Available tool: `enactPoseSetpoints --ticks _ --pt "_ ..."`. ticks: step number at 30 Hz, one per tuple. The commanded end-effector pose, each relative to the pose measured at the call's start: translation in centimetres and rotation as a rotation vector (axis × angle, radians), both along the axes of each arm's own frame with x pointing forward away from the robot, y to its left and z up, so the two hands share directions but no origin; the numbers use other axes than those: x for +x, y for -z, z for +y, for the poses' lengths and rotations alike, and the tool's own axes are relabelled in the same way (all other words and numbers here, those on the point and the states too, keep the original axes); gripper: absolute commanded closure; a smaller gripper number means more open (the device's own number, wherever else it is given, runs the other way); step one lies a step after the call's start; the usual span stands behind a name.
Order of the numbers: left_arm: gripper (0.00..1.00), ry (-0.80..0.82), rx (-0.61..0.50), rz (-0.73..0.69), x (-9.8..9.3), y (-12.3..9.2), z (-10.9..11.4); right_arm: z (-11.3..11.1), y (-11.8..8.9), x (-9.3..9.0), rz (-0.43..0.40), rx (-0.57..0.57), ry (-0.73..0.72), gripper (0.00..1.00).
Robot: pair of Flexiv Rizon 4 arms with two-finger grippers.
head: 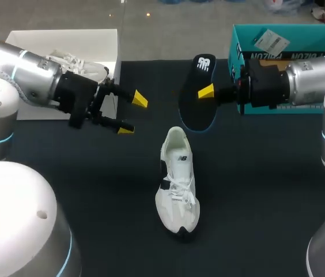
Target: Take the shoe out of the shoebox, open the shoe tongue, remove and reinsert the insole, then place the shoe into the shoebox
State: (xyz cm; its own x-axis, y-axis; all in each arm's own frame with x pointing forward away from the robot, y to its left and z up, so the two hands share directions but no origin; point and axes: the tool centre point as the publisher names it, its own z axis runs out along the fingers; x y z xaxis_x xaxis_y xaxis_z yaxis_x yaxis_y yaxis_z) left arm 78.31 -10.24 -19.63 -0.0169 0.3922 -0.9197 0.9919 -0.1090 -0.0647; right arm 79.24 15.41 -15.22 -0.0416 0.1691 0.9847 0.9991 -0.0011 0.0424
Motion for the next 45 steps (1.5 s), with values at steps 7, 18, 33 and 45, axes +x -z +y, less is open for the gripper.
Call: enactPoseSetpoints --ticks 7,18,33,45 --pt "0.00 -0.048 0.229 0.010 -2.1 -0.3 8.6 0.8 0.1 0.0 -0.124 0.002 0.032 1.00" --pt "0.00 -0.138 0.311 0.028 -2.7 1.5 14.6 0.9 0.0 0.1 -0.184 -0.017 0.042 1.00" --pt "0.00 -0.282 0.256 -0.071 -0.2 0.7 17.6 2.1 0.6 0.3 -0.244 -0.023 0.004 1.00" --pt "0.00 -0.319 0.263 -0.018 0.5 1.2 17.1 2.0 0.0 1.4 -0.426 -0.120 0.064 1.00"
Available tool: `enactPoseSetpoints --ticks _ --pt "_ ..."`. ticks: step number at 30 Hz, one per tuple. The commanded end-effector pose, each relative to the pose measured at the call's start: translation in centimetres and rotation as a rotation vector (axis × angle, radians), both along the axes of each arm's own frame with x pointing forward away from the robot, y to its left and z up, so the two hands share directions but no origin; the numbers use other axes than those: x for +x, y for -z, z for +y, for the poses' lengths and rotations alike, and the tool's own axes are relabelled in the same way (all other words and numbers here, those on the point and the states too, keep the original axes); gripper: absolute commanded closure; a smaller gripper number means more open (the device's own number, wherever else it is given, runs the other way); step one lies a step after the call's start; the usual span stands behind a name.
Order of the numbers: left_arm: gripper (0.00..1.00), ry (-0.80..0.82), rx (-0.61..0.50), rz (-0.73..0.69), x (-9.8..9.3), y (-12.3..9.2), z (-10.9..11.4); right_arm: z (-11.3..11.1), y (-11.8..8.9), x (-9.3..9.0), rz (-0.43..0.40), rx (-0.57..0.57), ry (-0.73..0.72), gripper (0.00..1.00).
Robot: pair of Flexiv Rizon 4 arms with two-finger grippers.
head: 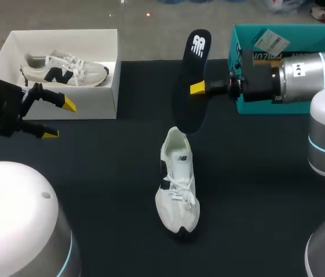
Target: Take the shoe out of the shoebox, open the shoe tongue, remove and reinsert the insole, then place the shoe into the shoebox
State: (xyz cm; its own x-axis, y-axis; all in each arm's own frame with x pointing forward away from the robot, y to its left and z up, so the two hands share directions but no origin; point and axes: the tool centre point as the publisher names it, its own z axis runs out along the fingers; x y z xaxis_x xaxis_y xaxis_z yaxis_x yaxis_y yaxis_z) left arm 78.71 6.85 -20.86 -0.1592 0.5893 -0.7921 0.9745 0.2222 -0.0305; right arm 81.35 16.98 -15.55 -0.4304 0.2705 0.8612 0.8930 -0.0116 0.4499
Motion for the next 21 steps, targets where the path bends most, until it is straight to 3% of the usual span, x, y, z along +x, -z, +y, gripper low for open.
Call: enactPoseSetpoints --ticks 1,12,16,21 --pt "0.00 0.001 0.003 0.001 0.1 0.0 0.0 0.4 -0.3 -0.7 -0.004 -0.015 0.030 1.00" --pt "0.00 0.001 0.003 0.001 0.1 0.0 0.0 0.4 -0.3 -0.7 -0.004 -0.015 0.030 1.00" --pt "0.00 0.001 0.003 0.001 0.1 0.0 0.0 0.9 2.4 -0.9 -0.117 -0.085 0.066 1.00" --pt "0.00 0.001 0.003 0.001 0.1 0.0 0.0 2.1 4.8 0.7 -0.219 -0.120 0.139 1.00"
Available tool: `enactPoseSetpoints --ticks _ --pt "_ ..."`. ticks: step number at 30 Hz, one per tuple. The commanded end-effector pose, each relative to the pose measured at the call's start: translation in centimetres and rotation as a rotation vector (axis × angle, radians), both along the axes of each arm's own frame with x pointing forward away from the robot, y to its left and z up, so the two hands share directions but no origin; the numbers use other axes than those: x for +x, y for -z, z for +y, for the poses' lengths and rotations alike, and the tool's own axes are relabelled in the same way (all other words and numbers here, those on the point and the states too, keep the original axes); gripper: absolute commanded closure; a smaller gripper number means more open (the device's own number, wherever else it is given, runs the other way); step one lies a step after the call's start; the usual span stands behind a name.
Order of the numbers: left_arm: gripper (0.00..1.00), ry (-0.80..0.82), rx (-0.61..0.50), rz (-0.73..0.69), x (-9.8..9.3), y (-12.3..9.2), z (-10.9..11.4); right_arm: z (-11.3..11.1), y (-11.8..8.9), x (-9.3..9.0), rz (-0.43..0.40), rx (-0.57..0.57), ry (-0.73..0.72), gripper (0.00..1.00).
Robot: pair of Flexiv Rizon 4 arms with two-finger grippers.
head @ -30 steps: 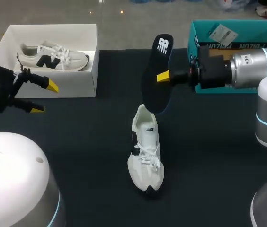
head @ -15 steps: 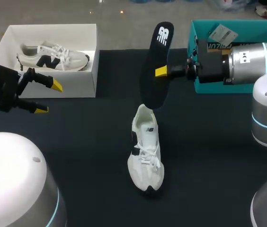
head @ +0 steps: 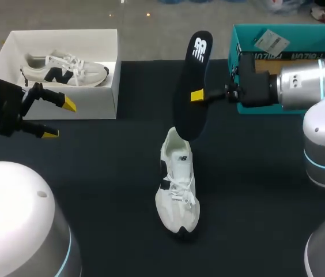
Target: Take the shoe out of the shoebox, open the shoe tongue, remove and reinsert the insole, then place the shoe into the shoebox
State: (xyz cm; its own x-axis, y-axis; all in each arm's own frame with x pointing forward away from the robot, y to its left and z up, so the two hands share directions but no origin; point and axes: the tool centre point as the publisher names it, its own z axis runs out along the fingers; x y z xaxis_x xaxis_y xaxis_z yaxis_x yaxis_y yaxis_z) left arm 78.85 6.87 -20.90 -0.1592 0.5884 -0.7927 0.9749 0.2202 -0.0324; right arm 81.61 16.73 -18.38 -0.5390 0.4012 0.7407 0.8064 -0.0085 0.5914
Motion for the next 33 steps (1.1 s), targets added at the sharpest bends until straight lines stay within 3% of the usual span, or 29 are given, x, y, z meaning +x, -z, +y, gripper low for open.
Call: enactPoseSetpoints --ticks 1,8,14,25,33 --pt "0.00 -0.001 0.005 0.000 -0.1 0.0 0.0 2.5 2.2 0.8 -0.080 0.021 0.075 1.00" --pt "0.00 -0.001 0.005 0.000 -0.1 0.0 0.0 3.8 3.8 3.3 -0.091 0.033 0.078 1.00" --pt "0.00 -0.001 0.005 0.000 -0.1 0.0 0.0 4.5 4.9 4.2 -0.103 -0.002 0.049 1.00" --pt "0.00 -0.001 0.005 0.000 -0.1 0.0 0.0 4.1 7.1 4.4 -0.177 -0.029 0.031 1.00" --pt "0.00 -0.001 0.005 0.000 -0.1 0.0 0.0 4.1 7.1 4.4 -0.177 -0.029 0.031 1.00"
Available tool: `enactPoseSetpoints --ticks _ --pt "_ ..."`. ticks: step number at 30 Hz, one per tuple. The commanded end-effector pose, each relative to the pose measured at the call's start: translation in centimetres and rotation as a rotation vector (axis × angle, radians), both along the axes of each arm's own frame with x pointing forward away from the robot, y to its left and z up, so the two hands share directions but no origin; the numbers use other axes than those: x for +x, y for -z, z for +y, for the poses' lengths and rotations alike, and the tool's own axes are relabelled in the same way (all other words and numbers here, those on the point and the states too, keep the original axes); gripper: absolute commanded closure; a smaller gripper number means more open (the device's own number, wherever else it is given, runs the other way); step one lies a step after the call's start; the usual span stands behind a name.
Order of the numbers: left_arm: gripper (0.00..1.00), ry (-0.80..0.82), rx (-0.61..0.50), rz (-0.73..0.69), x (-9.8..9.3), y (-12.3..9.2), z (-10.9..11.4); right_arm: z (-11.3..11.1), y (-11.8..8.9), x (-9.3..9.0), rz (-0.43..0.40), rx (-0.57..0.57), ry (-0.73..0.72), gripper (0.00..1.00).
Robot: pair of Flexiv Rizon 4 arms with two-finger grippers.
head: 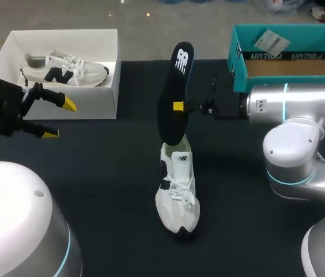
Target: Take the shoe out of the shoebox, open the shoe tongue, remove and reinsert the insole, then place the shoe into the shoebox
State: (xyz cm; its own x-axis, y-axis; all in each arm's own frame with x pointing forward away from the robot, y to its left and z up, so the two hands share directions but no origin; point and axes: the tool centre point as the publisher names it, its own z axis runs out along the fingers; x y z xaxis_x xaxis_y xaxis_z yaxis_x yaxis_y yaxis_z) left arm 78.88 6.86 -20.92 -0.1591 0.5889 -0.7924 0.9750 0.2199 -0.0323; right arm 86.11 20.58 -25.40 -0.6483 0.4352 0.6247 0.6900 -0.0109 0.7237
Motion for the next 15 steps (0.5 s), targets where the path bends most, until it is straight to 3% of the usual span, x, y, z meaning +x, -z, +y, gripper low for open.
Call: enactPoseSetpoints --ticks 1,5,8,15 --pt "0.00 -0.002 0.004 0.000 -0.1 -0.1 0.0 0.3 0.1 -0.1 -0.001 -0.002 0.005 1.00" --pt "0.00 -0.002 0.004 0.000 -0.1 -0.1 0.0 0.3 0.1 -0.1 -0.001 -0.002 0.005 1.00" --pt "0.00 -0.002 0.004 0.000 -0.1 -0.1 0.0 0.4 1.1 -0.2 -0.060 -0.017 -0.034 1.00" --pt "0.00 -0.002 0.004 0.000 -0.1 -0.1 0.0 -0.5 0.5 1.2 -0.148 -0.070 -0.120 1.00"
